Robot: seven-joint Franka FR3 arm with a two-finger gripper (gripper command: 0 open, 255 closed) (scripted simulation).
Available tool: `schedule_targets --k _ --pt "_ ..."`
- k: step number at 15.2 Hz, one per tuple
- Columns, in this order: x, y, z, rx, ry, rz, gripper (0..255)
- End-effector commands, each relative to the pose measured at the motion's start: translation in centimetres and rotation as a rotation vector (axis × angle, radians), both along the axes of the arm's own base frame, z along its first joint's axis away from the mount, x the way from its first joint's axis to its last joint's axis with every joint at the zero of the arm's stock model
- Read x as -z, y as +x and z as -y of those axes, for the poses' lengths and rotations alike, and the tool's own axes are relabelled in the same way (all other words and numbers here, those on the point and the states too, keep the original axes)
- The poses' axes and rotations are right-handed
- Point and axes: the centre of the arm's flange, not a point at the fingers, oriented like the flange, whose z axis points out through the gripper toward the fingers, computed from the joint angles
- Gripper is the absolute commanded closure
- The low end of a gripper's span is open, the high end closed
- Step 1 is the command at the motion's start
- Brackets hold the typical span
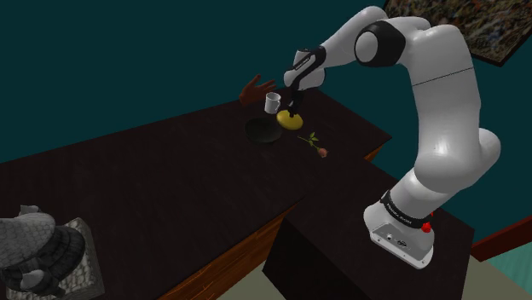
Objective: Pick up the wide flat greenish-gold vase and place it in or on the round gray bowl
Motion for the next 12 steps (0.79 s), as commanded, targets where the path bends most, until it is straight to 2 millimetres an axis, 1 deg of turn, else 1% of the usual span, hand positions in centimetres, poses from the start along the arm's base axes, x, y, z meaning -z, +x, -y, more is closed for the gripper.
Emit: schedule_targets --k 1,12 --pt "-1.0 0.0 0.0 0.0 0.0 0.0 255" --pt "-6.8 0.1 0.0 0.0 0.0 0.0 255"
